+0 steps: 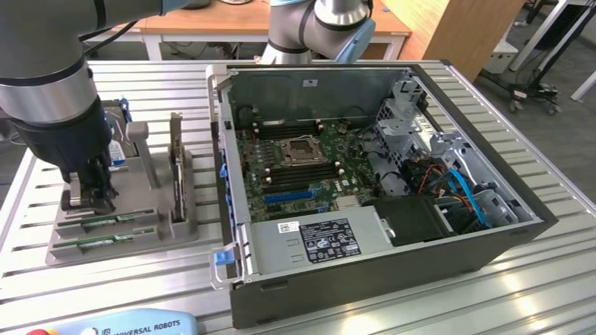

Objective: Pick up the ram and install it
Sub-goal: 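Pick up the ram and move it above insertion slot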

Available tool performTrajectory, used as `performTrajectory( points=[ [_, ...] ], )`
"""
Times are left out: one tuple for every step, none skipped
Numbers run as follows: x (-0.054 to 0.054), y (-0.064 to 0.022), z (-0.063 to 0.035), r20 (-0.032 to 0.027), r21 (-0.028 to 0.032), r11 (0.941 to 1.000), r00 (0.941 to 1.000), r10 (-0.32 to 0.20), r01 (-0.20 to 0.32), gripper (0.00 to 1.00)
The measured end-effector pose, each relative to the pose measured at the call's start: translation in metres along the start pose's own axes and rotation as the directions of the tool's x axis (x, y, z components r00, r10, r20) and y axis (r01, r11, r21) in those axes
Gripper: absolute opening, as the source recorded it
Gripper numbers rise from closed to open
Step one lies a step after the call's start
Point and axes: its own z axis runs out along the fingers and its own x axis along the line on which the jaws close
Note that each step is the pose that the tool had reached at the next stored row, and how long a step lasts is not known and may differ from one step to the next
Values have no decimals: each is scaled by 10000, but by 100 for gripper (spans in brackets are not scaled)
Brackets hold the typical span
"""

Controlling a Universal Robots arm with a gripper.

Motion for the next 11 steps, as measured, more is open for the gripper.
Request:
performTrajectory(
  points=[
    [0,0,6,3,0,10000,10000,0,0,30],
    [0,0,11,7,0,10000,10000,0,0,30],
    [0,0,13,6,-1,10000,10000,-1,1,30],
    [0,-1,16,9,-1,10000,10000,-1,1,30],
    [0,-1,19,11,0,10000,10000,-1,1,30],
    [0,-1,21,14,0,10000,10000,-1,1,30],
    [0,-1,22,17,0,10000,10000,-1,1,30],
    [1,-1,23,21,-1,10000,10000,-1,1,30],
    [0,-1,25,28,0,10000,10000,-1,1,30],
    [0,-1,26,36,2,10000,10000,-1,1,30],
    [0,-2,28,43,3,10000,10000,-2,2,30]
  ],
)
